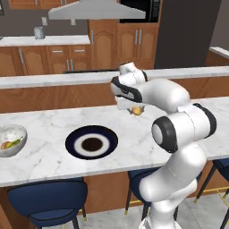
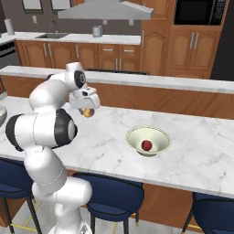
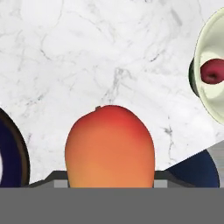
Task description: Take the fruits from the plate on the dining counter and place two fruits in each bowl.
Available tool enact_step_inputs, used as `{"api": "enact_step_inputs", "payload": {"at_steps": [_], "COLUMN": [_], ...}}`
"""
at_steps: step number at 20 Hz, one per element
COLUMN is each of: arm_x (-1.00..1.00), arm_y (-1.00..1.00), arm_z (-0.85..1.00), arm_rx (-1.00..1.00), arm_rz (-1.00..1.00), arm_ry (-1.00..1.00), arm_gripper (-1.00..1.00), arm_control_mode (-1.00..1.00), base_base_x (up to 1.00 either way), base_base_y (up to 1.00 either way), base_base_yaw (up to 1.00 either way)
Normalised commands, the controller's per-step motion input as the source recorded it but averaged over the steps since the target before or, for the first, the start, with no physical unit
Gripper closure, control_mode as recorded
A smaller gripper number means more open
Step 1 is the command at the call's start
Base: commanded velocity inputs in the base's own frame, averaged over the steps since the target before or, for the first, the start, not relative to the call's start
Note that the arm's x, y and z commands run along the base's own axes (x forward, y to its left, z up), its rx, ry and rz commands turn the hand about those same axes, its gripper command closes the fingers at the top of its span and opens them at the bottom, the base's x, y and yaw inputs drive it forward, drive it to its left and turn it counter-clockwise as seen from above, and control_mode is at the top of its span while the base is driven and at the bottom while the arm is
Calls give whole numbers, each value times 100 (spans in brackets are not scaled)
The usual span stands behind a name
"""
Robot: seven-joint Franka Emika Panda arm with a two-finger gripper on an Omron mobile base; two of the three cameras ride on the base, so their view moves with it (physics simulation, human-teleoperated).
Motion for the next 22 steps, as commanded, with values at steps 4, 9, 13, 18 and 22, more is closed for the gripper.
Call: {"api": "enact_step_inputs", "payload": {"at_steps": [4, 9, 13, 18, 22], "arm_x": [-27, -24, -21, -19, -9], "arm_y": [-100, -100, -100, -100, -100], "arm_z": [34, 20, 4, -4, -22], "arm_rx": [10, 22, 23, 22, 6], "arm_rz": [-18, -16, -14, -14, -13], "arm_ry": [0, 0, 0, 0, 2], "arm_gripper": [100, 100, 100, 100, 100], "arm_control_mode": [-100, -100, -100, -100, -100], "base_base_x": [0, 0, 0, 0, 0], "base_base_y": [0, 0, 0, 0, 0], "base_base_yaw": [0, 0, 0, 0, 0]}}
